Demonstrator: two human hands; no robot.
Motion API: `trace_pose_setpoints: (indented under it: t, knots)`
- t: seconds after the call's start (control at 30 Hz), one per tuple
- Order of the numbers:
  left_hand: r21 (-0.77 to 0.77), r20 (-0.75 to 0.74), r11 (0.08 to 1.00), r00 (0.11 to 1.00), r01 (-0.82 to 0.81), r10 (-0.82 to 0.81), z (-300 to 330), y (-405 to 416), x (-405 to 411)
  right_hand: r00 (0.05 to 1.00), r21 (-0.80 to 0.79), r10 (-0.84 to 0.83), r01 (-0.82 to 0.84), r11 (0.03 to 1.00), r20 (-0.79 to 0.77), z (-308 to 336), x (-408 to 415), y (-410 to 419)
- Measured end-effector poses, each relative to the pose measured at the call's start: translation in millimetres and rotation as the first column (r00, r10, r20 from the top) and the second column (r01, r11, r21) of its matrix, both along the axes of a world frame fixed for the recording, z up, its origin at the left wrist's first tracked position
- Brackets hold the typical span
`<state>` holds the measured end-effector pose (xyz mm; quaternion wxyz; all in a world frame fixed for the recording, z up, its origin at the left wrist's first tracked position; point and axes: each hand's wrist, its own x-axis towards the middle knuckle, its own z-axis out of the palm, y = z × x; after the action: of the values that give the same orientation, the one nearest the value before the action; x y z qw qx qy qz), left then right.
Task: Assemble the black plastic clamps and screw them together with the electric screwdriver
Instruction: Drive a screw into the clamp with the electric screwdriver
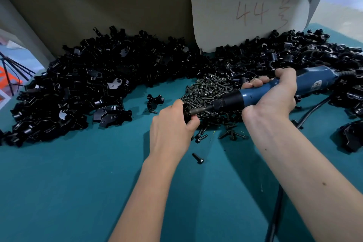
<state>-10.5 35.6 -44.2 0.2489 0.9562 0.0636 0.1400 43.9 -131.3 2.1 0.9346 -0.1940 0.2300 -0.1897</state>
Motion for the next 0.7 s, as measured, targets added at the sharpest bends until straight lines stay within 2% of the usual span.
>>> trace_pose_setpoints:
  t: [0.27, 0.7]
  knots:
    - [0.023, 0.022, 0.999, 0.999, 0.027, -0.028, -2.0, 3.0, -2.9, 1.0, 0.009, -0.015, 0.015, 1.0, 0.001, -3.5, 0.4, 2.5]
    - [-0.023, -0.007, 0.997, 0.997, 0.071, -0.071, -0.3, 4.4, -5.4, 1.0, 0.019, 0.0, 0.0, 1.0, 0.027, -5.7, 0.5, 4.6]
